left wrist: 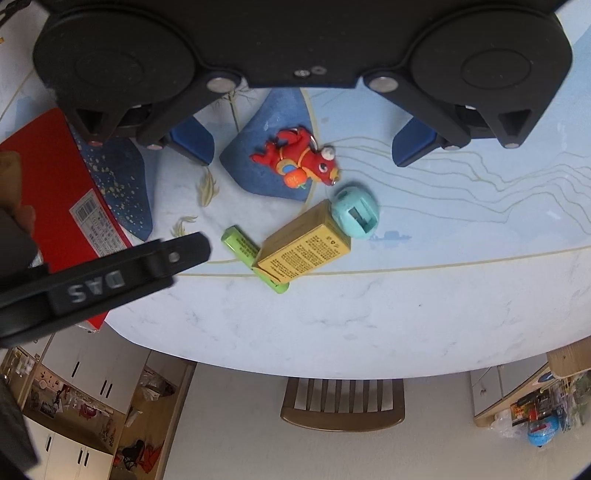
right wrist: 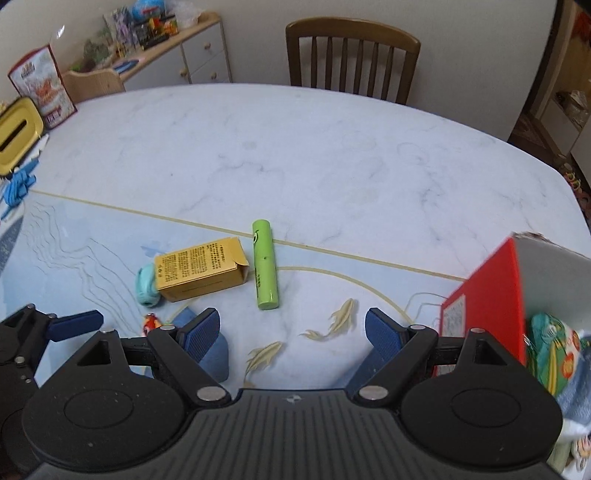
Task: Organize objects
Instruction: 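Withdraw both tools from the box toward the remaining table items, then grasp the red horse toy with the left tool while the right tool grasps the green cylinder, then carry the red horse toy and green cylinder over the red box, then lower both items into the box and open both tools to release, then withdraw both tools from the box toward the yellow box and teal sharpener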
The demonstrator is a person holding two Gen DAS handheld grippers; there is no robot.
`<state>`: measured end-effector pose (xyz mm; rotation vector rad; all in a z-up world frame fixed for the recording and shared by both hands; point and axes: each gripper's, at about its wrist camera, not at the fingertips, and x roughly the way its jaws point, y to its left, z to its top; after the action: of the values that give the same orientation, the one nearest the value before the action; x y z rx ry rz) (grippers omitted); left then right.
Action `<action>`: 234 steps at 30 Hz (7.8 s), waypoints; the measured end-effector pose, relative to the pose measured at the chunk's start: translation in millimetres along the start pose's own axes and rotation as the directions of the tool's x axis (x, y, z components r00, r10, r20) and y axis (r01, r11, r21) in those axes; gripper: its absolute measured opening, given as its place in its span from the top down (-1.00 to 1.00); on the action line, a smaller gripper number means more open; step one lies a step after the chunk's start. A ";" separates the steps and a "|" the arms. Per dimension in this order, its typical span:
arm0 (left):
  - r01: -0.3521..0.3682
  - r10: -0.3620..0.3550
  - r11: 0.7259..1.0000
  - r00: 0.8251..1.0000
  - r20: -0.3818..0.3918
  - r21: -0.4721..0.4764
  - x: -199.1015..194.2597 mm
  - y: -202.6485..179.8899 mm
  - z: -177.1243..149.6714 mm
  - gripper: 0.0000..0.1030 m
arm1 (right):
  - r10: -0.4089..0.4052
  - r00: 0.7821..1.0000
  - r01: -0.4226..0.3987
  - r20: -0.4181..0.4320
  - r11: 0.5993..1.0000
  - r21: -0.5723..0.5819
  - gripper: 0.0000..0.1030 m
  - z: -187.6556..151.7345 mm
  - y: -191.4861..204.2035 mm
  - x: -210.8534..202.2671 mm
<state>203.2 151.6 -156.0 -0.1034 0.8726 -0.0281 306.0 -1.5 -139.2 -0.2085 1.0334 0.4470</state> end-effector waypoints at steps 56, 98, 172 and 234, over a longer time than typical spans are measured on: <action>-0.023 0.025 0.998 0.999 -0.027 0.053 11.1 -4.0 1.1 -0.13 | 0.058 0.996 -0.057 -0.071 0.998 0.013 0.71 -7.3 14.3 32.7; 0.118 -0.129 0.983 0.989 0.069 0.138 -99.9 -131.8 61.0 -0.13 | 0.136 0.972 -0.176 0.189 0.961 0.213 0.71 -105.4 -122.2 -180.0; 0.123 -0.027 0.967 0.921 -0.389 0.224 69.4 -303.6 51.7 -0.02 | -0.032 0.999 0.023 0.032 0.962 0.270 0.70 -131.2 -291.2 -92.1; 0.157 -0.163 0.975 0.986 0.030 0.157 -93.5 -210.5 63.4 -0.99 | 0.075 0.945 -0.138 0.320 0.974 0.178 -0.40 -134.2 -197.1 -227.7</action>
<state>195.4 -46.5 -22.7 -0.0294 0.8147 -0.2427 191.9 -286.1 -18.1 0.0962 0.7733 0.4553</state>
